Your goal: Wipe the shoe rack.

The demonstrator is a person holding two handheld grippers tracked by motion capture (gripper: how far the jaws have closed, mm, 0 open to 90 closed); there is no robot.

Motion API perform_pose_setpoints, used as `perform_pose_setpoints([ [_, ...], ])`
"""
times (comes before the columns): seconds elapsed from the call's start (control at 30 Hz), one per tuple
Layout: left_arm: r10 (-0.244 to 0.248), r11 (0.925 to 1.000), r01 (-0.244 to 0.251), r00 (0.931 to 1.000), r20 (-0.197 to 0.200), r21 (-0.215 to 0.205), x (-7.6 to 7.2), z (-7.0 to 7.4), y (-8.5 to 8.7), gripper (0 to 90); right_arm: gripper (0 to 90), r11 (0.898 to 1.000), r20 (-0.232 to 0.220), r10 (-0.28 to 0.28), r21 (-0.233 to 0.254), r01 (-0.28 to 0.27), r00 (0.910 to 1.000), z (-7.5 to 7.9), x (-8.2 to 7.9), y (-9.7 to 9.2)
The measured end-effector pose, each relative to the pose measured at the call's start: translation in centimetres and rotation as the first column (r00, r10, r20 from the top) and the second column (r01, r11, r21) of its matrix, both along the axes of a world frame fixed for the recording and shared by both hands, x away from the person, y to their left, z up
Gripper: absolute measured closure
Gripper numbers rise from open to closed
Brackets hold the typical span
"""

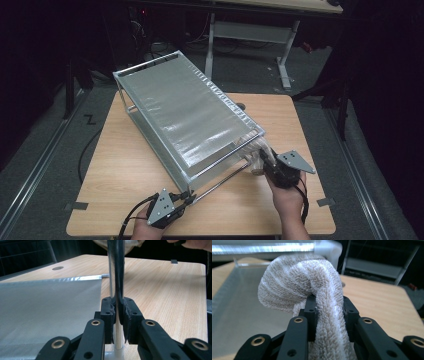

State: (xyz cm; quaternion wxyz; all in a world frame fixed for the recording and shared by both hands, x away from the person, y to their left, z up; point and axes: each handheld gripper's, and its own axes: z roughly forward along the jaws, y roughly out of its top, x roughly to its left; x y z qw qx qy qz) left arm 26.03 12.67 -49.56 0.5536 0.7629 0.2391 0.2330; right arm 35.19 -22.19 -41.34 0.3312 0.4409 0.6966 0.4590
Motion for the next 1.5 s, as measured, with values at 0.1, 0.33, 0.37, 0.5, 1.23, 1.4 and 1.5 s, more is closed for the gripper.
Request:
perform_pose_setpoints([
  [0.1, 0.0, 1.0, 0.0, 1.0, 0.0, 0.001, 0.0, 0.0, 0.0, 80.1, 72.0, 1.0, -0.045, 0.001, -0.015, -0.001, 0.999, -1.2, 0.4, 0.1],
  [0.33, 0.002, 1.0, -0.002, 1.0, -0.002, 0.004, 0.0, 0.1, 0.0, 80.0, 72.1, 0.997, -0.168, -0.006, -0.071, -0.006, 0.9858, -4.6, 1.2, 0.0],
  [0.37, 0.001, 1.0, -0.001, 1.0, -0.002, 0.004, 0.0, 0.1, 0.0, 80.0, 72.2, 0.997, -0.191, -0.008, -0.077, -0.007, 0.9816, -5.1, 1.3, 0.0],
  [0.5, 0.002, 1.0, -0.002, 1.0, -0.003, 0.004, -0.1, 0.1, 0.1, 80.0, 72.2, 0.994, -0.266, 0.007, -0.104, -0.036, 0.9638, -6.4, 1.5, 0.3],
  [1.23, 0.044, 0.9987, -0.043, 0.999, -0.007, 0.027, -0.1, 0.3, 0.5, 79.6, 73.3, 0.964, -0.287, 0.142, -0.178, -0.199, 0.9473, -7.7, 1.5, 6.8],
  [1.4, 0.131, 0.9912, -0.131, 0.9912, -0.016, 0.022, 0.2, 0.3, 1.2, 79.7, 73.2, 0.96, -0.28, 0.144, -0.194, -0.203, 0.9491, -7.6, 0.9, 7.2],
  [1.5, 0.19, 0.9814, -0.191, 0.9809, -0.042, -0.016, 0.5, 0.2, 1.5, 79.8, 73.2, 0.958, -0.281, 0.153, -0.194, -0.212, 0.9475, -7.6, 0.5, 7.4],
])
